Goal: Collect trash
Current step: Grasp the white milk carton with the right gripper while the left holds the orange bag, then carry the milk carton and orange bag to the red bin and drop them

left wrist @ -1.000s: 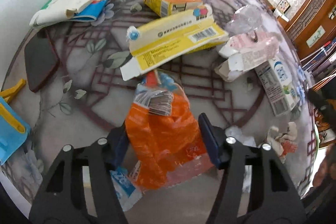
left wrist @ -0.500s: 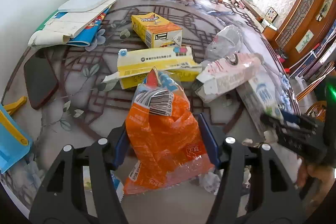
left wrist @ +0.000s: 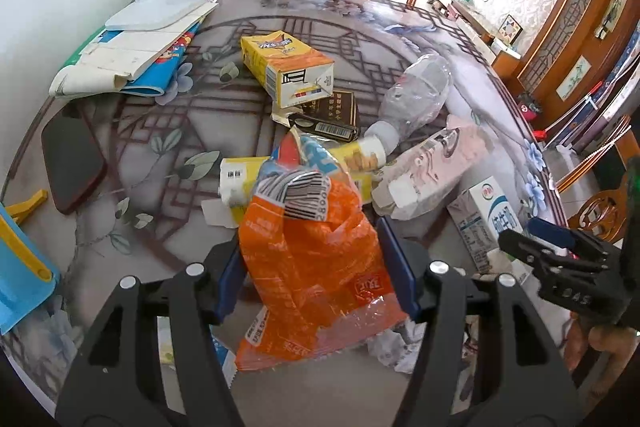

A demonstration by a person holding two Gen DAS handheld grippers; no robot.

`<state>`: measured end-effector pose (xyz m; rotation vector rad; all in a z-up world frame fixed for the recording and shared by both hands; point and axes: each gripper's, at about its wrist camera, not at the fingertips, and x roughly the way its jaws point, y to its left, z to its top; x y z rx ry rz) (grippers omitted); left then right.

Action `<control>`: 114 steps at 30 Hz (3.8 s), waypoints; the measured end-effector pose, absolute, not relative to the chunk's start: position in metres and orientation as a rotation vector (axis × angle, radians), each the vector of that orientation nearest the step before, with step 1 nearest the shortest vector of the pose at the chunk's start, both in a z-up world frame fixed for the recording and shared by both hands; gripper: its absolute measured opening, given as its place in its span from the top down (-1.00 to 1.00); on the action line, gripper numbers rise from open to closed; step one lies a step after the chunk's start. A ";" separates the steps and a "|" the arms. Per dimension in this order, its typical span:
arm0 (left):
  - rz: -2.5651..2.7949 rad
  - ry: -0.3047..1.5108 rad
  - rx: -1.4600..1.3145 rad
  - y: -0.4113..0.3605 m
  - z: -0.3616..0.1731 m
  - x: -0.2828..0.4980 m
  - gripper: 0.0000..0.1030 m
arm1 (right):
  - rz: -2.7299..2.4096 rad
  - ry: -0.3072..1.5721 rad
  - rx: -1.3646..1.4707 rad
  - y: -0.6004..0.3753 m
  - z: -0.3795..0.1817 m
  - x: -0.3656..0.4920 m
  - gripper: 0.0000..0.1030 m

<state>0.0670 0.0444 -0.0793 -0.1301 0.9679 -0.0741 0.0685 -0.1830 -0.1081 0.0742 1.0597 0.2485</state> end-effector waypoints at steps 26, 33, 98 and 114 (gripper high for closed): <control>-0.087 0.963 -0.098 0.038 -0.079 0.064 -0.15 | 0.224 1.092 -0.001 -0.170 -0.127 0.068 -0.09; -0.088 0.963 -0.096 0.038 -0.079 0.064 -0.15 | 0.228 1.059 -0.006 -0.170 -0.121 0.065 -0.06; -0.424 0.860 0.065 -0.204 -0.052 -0.006 -0.15 | 0.061 0.847 0.520 -0.425 -0.053 -0.008 0.02; -0.396 0.898 0.011 -0.188 -0.061 -0.005 -0.15 | 0.036 1.095 0.102 -0.361 -0.105 0.008 0.13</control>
